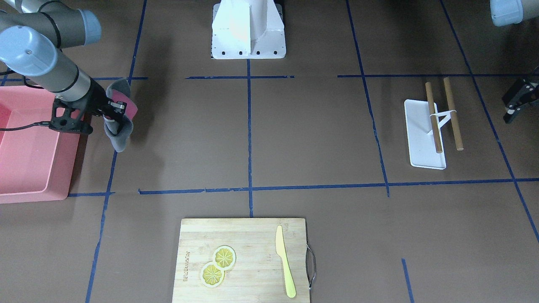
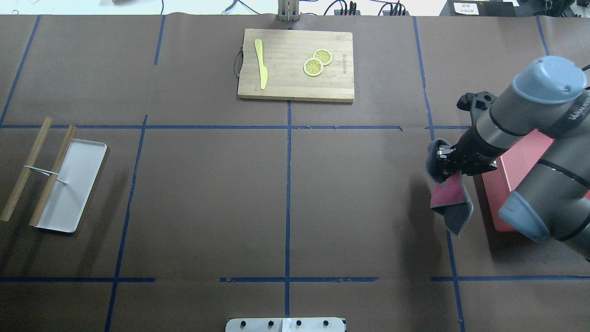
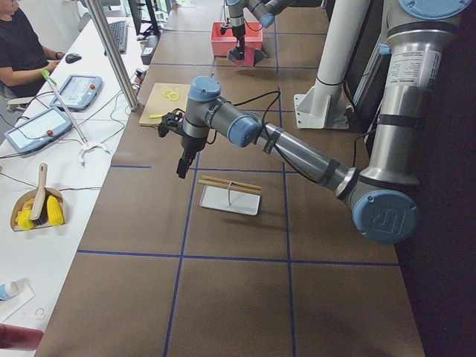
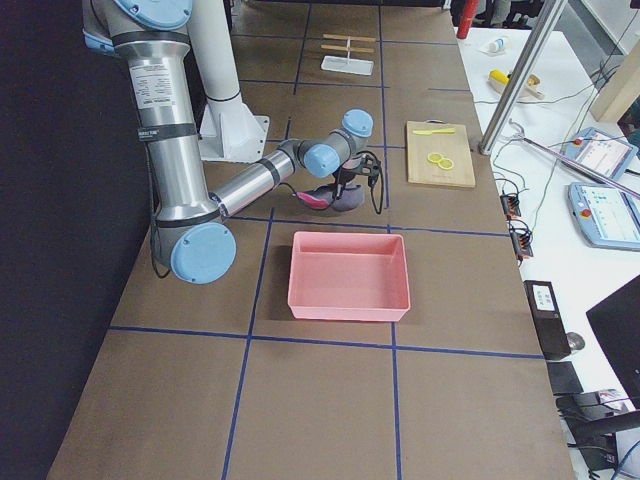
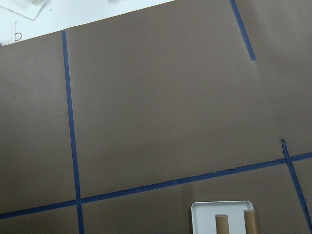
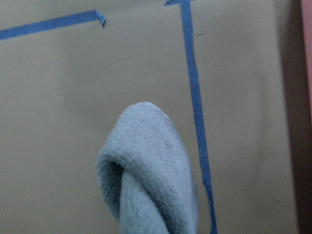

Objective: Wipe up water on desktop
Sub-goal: 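Lower the cloth into the pink bin and open the right gripper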

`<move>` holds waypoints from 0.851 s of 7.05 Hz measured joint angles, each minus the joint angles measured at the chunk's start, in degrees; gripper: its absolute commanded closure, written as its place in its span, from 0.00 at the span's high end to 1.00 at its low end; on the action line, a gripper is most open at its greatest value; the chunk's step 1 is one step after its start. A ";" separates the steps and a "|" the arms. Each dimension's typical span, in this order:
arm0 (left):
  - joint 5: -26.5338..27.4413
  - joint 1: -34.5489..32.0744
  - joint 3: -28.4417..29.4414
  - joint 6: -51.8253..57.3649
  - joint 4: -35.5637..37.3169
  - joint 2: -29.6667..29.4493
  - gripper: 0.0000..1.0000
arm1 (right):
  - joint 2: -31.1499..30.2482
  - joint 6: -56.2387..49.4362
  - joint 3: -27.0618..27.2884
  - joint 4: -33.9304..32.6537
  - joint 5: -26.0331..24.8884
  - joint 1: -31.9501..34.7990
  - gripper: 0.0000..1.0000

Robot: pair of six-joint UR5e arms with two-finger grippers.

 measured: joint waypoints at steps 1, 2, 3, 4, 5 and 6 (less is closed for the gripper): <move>0.00 -0.04 0.07 0.04 0.00 0.06 1.00 | -0.77 -2.88 3.23 -3.61 0.00 3.22 0.02; 0.00 -0.07 0.24 0.08 0.00 0.21 1.00 | -1.06 -9.12 5.59 -8.99 -0.02 6.86 0.02; -0.04 -0.35 0.43 0.15 -0.02 0.55 1.00 | -1.95 -17.80 6.99 -14.05 -0.05 10.64 0.03; -0.14 -0.91 0.31 0.37 -0.08 1.15 1.00 | -4.17 -27.59 7.65 -17.14 -0.07 14.47 0.04; -0.21 -1.45 -0.01 0.92 -0.09 1.76 1.00 | -6.86 -37.44 7.00 -18.33 -0.08 18.26 0.07; -0.25 -1.72 -0.26 1.44 -0.05 2.04 1.00 | -9.12 -46.31 4.62 -18.61 -0.15 21.15 0.10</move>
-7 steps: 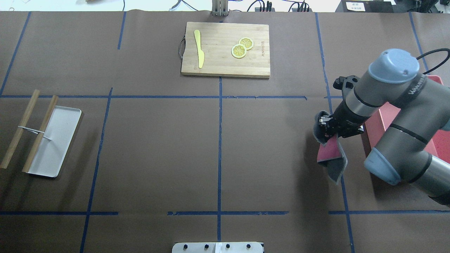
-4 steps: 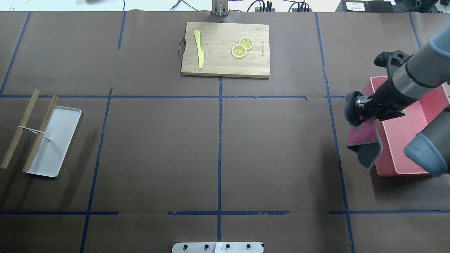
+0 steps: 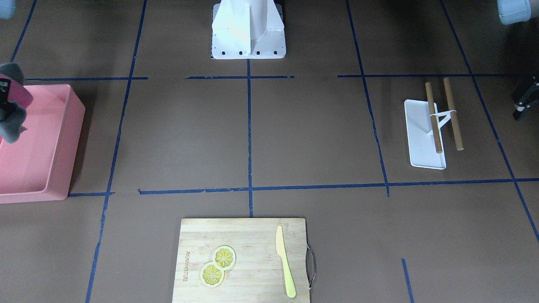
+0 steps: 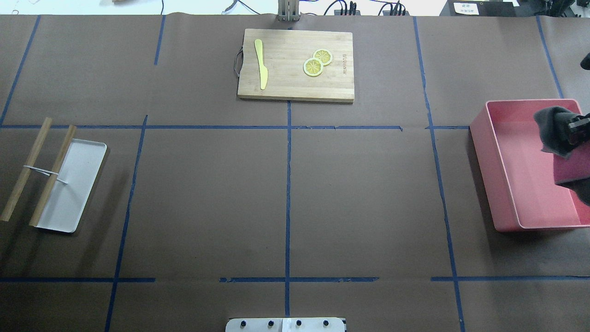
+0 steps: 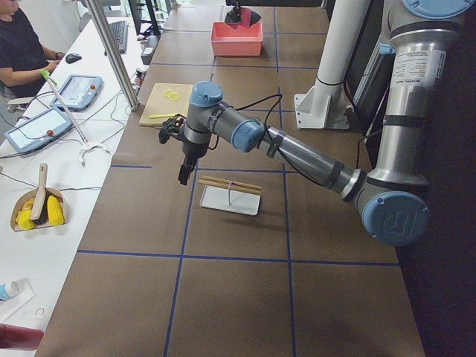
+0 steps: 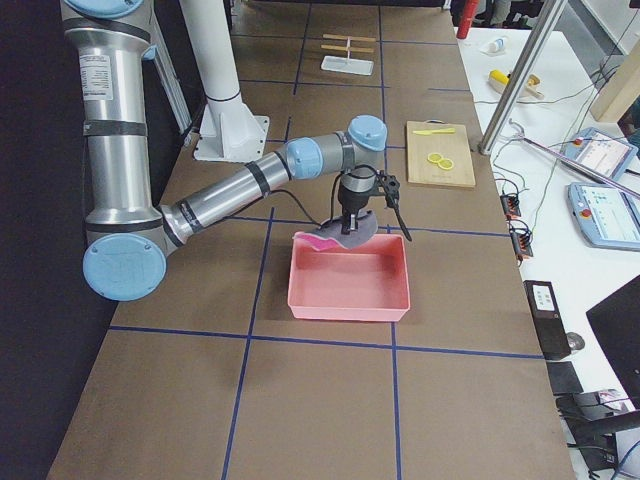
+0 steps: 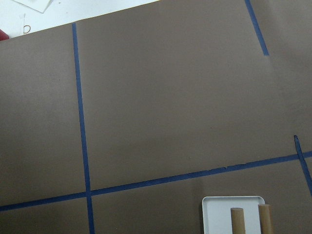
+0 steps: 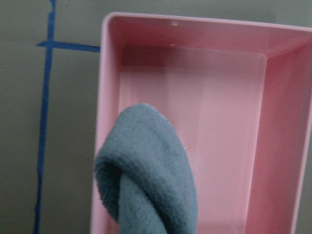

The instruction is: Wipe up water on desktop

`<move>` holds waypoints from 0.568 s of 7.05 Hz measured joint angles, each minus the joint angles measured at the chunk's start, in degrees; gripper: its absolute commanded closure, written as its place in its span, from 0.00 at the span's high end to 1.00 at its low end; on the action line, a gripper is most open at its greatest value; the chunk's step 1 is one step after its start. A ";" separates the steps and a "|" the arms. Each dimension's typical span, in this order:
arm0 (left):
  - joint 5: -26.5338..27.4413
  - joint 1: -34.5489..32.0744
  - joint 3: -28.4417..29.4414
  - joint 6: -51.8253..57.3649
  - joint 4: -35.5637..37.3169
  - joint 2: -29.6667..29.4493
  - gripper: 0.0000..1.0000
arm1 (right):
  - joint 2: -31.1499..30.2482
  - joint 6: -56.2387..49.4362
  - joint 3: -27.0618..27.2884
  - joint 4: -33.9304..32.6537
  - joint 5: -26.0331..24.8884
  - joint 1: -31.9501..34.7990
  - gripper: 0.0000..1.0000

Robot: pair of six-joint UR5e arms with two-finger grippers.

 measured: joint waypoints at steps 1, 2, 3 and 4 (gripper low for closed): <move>-0.01 -0.10 -0.20 0.22 0.01 0.09 1.00 | -1.21 -5.46 -3.17 0.11 -0.11 1.18 0.12; -0.02 -0.15 -0.63 0.30 0.02 0.25 1.00 | -1.38 -7.73 -6.01 0.45 -0.15 1.41 0.17; -0.02 -0.17 -1.29 0.31 0.06 0.63 1.00 | -1.26 -8.37 -8.16 1.54 -0.11 1.04 0.26; -0.02 -0.17 -1.71 0.30 0.06 0.99 1.00 | -1.10 -8.30 -9.70 3.16 0.10 -0.04 0.55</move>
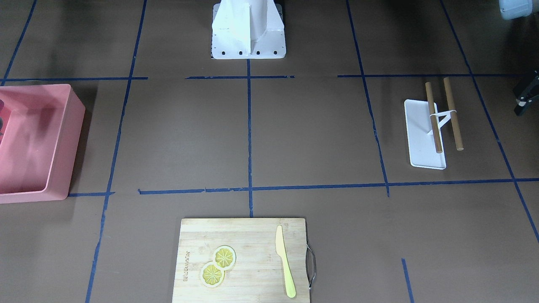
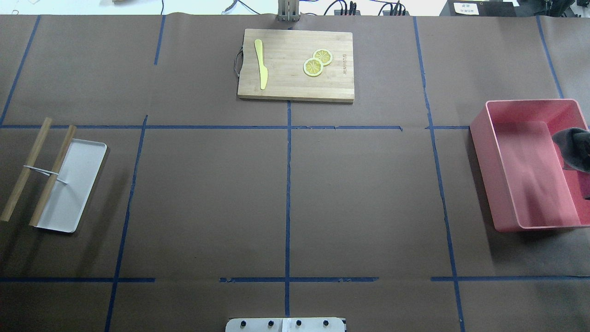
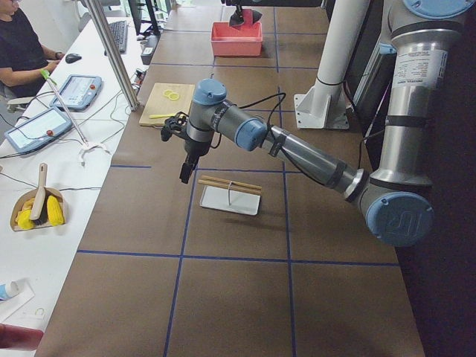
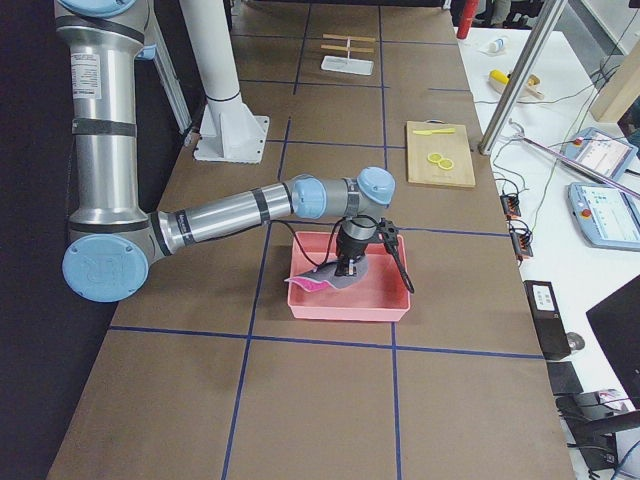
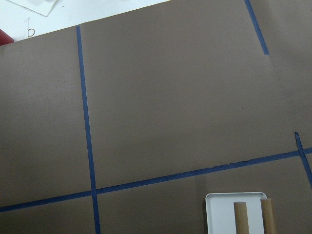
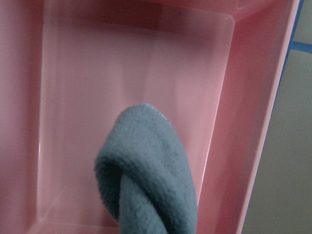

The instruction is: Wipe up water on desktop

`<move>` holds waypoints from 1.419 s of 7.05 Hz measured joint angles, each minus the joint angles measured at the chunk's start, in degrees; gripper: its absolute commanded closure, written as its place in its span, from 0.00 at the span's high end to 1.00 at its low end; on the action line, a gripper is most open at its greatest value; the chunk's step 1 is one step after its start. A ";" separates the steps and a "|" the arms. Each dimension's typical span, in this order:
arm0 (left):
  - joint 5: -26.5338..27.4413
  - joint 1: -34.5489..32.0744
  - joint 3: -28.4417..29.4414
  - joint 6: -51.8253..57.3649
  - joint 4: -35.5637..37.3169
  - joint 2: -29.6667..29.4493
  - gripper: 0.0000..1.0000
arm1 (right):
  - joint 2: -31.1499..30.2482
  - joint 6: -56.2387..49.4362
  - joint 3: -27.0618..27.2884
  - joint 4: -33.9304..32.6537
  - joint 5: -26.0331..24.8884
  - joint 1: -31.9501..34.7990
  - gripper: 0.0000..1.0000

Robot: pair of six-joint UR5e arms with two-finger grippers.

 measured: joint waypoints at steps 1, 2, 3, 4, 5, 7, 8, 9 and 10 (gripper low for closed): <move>0.02 0.00 -0.21 -0.01 -0.01 0.19 1.00 | 0.51 0.91 -0.64 1.10 0.27 -1.70 1.00; 0.06 -0.01 -0.36 -0.01 -0.01 0.25 1.00 | 1.19 2.63 -0.82 1.60 0.32 -3.26 1.00; 0.08 0.00 -0.45 0.00 -0.01 0.27 1.00 | 1.57 4.07 -0.75 1.81 0.30 -4.08 1.00; 0.08 0.00 -0.48 -0.01 -0.01 0.28 1.00 | 1.76 4.63 -0.06 1.86 0.32 -4.19 1.00; 0.07 -0.01 -0.53 -0.01 0.20 0.27 1.00 | 1.79 4.84 1.40 1.64 0.54 -2.82 1.00; -1.86 -0.26 -0.88 0.10 4.63 -0.23 1.00 | 1.91 3.95 3.14 0.03 3.19 4.64 1.00; -4.89 -1.12 -0.68 1.88 7.72 -0.48 1.00 | 1.84 1.32 3.28 -1.40 5.08 9.12 1.00; -6.90 -3.08 0.15 8.12 11.31 -0.53 1.00 | 1.79 -3.79 3.15 -3.95 5.95 13.29 1.00; -7.70 -5.22 1.23 15.68 15.64 -0.57 1.00 | 1.80 -8.96 3.21 -6.99 6.24 17.21 1.00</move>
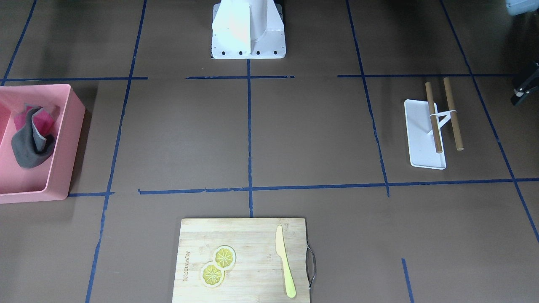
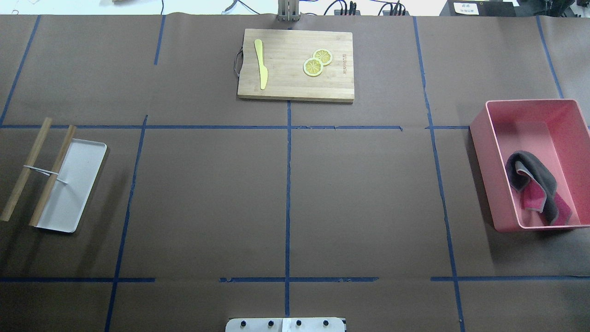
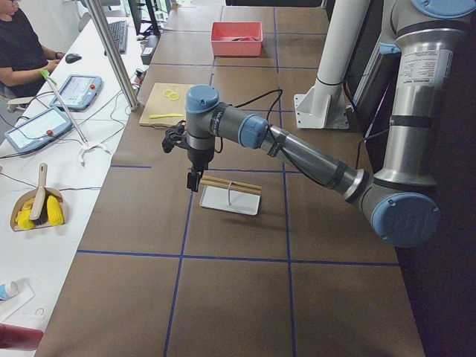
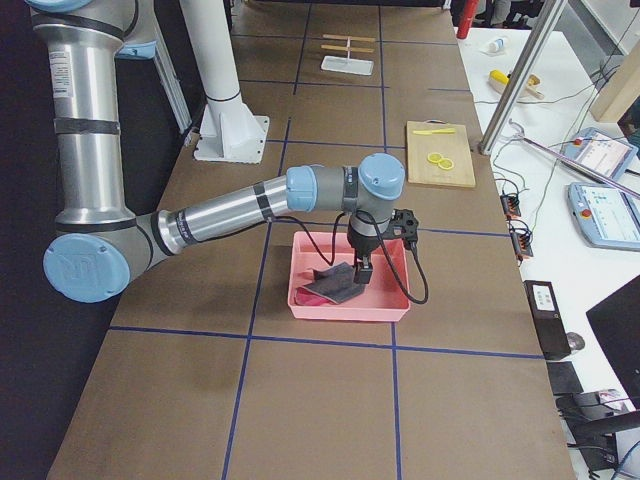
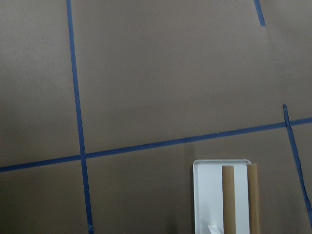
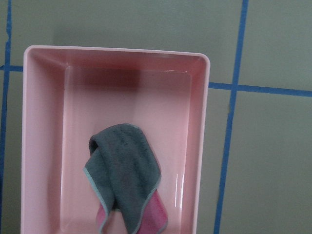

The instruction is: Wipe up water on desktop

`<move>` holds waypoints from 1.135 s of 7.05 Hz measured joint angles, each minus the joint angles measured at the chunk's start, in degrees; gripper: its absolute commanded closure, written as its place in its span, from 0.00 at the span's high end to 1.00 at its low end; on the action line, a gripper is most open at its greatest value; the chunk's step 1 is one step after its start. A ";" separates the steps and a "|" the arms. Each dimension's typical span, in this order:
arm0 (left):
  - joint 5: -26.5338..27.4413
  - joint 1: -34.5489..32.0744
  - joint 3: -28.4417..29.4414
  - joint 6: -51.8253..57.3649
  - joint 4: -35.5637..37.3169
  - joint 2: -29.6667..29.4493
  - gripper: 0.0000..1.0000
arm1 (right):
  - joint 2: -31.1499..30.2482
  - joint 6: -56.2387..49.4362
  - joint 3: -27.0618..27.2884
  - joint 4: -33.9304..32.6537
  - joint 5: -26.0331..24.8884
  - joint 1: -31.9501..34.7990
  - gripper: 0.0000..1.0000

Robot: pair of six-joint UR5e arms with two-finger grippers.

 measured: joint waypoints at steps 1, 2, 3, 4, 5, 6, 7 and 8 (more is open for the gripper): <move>-1.08 -1.50 0.68 5.52 4.47 0.14 1.00 | -0.19 -3.59 0.15 -2.65 0.07 3.57 1.00; -3.47 -2.20 0.75 7.95 7.62 0.97 1.00 | -0.98 -5.23 0.35 -3.99 0.09 6.00 1.00; -5.99 -2.46 0.33 8.85 9.14 2.45 1.00 | -2.30 -5.75 0.82 -4.31 0.14 7.19 1.00; -7.31 -2.56 -0.21 9.14 9.72 3.64 1.00 | -3.28 -5.82 1.16 -4.27 0.17 7.62 1.00; -7.82 -2.59 -0.46 9.25 9.83 4.63 1.00 | -3.67 -5.81 1.24 -4.22 0.14 7.76 1.00; -8.00 -2.59 -0.50 9.34 9.68 5.71 1.00 | -3.77 -5.78 1.42 -4.20 0.11 7.79 1.00; -7.92 -2.59 -0.03 9.41 9.51 6.35 1.00 | -3.73 -5.77 1.77 -4.16 0.10 7.80 1.00; -7.84 -2.82 0.71 9.88 9.40 7.26 1.00 | -3.57 -5.87 2.01 -4.10 0.03 7.74 1.00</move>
